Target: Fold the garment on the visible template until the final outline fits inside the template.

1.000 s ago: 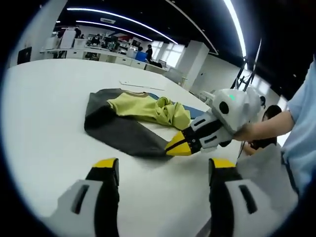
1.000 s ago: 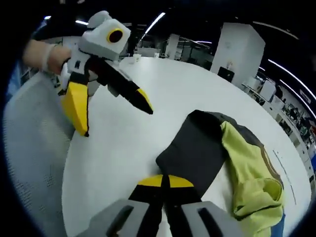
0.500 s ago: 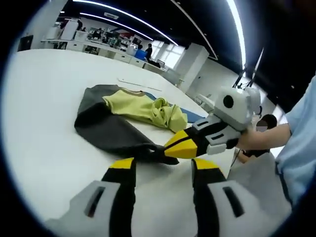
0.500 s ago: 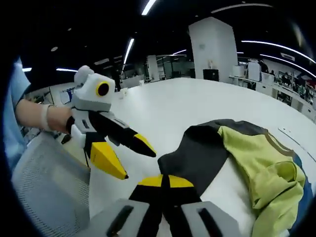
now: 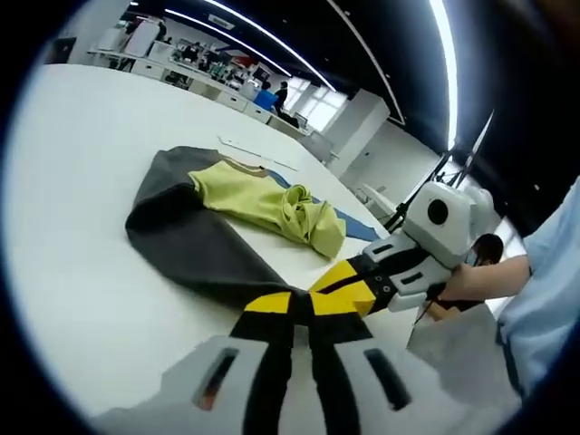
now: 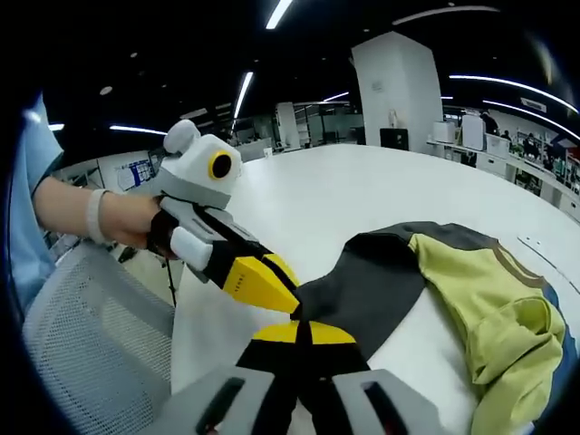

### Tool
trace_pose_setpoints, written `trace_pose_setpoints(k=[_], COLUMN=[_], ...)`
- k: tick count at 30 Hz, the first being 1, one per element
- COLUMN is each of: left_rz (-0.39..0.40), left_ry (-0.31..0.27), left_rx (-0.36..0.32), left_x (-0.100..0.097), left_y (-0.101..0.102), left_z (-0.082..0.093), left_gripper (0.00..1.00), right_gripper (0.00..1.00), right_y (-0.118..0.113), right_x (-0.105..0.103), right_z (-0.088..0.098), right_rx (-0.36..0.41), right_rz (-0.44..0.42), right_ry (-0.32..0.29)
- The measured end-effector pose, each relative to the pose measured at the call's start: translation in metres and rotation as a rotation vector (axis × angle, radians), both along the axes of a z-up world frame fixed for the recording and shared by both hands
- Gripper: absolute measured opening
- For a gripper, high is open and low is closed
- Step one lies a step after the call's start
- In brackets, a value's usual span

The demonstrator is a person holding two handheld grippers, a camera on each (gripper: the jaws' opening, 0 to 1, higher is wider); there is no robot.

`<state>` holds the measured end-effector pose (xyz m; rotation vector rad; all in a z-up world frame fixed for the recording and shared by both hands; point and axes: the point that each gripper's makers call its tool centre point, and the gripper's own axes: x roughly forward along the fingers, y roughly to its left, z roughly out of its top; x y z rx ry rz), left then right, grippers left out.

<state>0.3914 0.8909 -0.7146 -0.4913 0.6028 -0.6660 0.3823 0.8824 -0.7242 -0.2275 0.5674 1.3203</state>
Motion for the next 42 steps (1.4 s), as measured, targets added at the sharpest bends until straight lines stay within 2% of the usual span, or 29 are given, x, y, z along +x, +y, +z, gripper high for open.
trace_pose_setpoints(k=[5, 7, 9, 14, 17, 22, 27, 32, 36, 41, 42], left_rz=[-0.006, -0.007, -0.008, -0.024, -0.028, -0.014, 0.012, 0.039, 0.044, 0.069, 0.079], left_ry=[0.015, 0.017, 0.019, 0.007, 0.003, 0.042, 0.065, 0.08, 0.088, 0.107, 0.127], left_rx=[0.008, 0.004, 0.016, 0.08, 0.169, 0.264, 0.332, 0.379, 0.466, 0.517, 0.535], left_x=[-0.002, -0.003, -0.004, -0.008, -0.008, -0.005, 0.004, 0.016, 0.03, 0.044, 0.046], left_y=[-0.001, -0.001, 0.001, 0.011, 0.028, 0.064, 0.1, 0.129, 0.157, 0.185, 0.193], left_z=[-0.003, -0.002, -0.003, -0.003, -0.006, -0.011, -0.012, -0.008, -0.005, 0.0, -0.001], left_gripper=[0.0, 0.0, 0.0, 0.0, 0.0, 0.0, 0.0, 0.0, 0.0, 0.0, 0.0], right_gripper=[0.0, 0.07, 0.2, 0.22, 0.22, 0.22, 0.22, 0.22, 0.21, 0.21, 0.21], right_y=[0.0, -0.001, -0.003, -0.014, -0.024, -0.043, -0.065, -0.102, -0.131, -0.156, -0.158], right_x=[-0.001, -0.001, -0.002, -0.001, -0.001, -0.001, 0.002, 0.011, 0.018, 0.025, 0.026], right_z=[-0.003, -0.003, -0.004, -0.001, 0.001, 0.004, 0.012, 0.021, 0.02, 0.021, 0.021], right_rx=[-0.01, -0.013, -0.015, -0.012, 0.002, 0.008, 0.023, 0.028, 0.019, 0.016, 0.017], right_rz=[0.004, 0.001, -0.007, -0.031, -0.055, -0.094, -0.145, -0.237, -0.31, -0.378, -0.387], right_ry=[-0.009, -0.008, -0.003, 0.001, 0.02, 0.028, 0.026, 0.021, 0.025, 0.022, 0.024])
